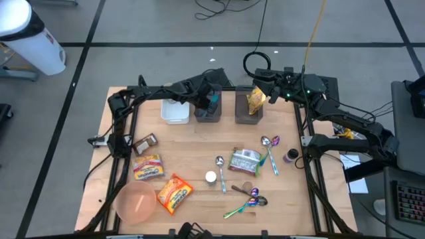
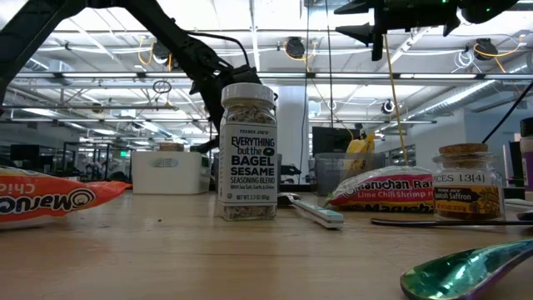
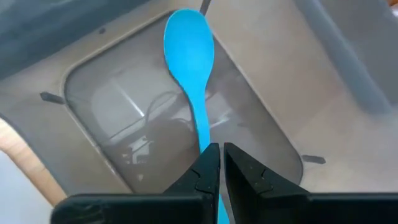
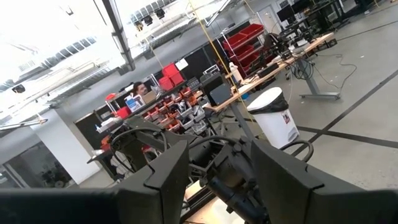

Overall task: Pick & Place Food Item
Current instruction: Put the right patterned spoon into the left black bin

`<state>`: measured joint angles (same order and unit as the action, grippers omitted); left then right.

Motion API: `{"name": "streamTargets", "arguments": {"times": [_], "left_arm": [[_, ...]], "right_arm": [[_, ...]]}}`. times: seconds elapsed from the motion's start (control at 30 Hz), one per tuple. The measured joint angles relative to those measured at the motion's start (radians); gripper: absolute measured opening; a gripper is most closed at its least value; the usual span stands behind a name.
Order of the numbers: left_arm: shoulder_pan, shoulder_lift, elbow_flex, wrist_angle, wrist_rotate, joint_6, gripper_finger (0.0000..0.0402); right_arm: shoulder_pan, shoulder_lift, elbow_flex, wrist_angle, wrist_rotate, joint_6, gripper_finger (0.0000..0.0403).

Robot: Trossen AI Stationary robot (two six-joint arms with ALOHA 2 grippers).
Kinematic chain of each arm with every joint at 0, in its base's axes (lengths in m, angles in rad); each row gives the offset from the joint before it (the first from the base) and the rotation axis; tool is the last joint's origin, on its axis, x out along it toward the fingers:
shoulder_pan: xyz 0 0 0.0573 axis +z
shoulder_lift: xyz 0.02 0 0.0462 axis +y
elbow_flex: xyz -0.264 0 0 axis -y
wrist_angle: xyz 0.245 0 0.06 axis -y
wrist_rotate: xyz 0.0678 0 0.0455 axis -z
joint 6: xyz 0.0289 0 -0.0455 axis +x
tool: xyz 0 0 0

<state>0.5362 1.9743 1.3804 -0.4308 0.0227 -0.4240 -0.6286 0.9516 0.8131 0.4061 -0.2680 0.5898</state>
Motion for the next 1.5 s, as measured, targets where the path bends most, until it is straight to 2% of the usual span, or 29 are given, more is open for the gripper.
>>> {"name": "streamTargets", "arguments": {"times": [0.2,0.4,0.87,1.0,1.13,1.27,1.37,1.5], "left_arm": [[0.018,-0.018,0.000,0.015,0.040,-0.006,0.0042],[0.046,-0.120,0.000,0.017,0.150,-0.008,0.0060],[-0.016,-0.639,0.002,0.012,0.296,0.035,0.0063],[-0.060,-0.779,-0.008,-0.051,0.263,0.073,0.0063],[-0.112,-0.931,-0.114,-0.051,0.187,0.043,0.0063],[-0.174,-1.101,-0.274,0.038,0.156,0.027,0.0063],[-0.224,-1.201,-0.393,0.097,0.156,-0.006,0.0063],[-0.303,-1.285,-0.531,0.164,0.161,-0.098,0.0063]], "right_arm": [[0.000,0.000,0.000,0.000,-0.019,0.000,0.0166],[0.000,0.000,0.000,0.000,-0.026,0.000,0.0166],[0.000,0.000,0.000,0.000,-0.024,-0.037,0.0166],[0.000,0.000,-0.031,0.018,-0.022,0.000,0.0166],[0.009,0.000,-0.095,0.081,-0.019,0.112,0.0166],[0.041,0.000,-0.182,0.206,-0.014,0.219,0.0166],[0.090,0.000,-0.250,0.324,0.063,0.287,0.0166],[0.179,0.001,-0.332,0.462,0.229,0.329,0.0166]]}}
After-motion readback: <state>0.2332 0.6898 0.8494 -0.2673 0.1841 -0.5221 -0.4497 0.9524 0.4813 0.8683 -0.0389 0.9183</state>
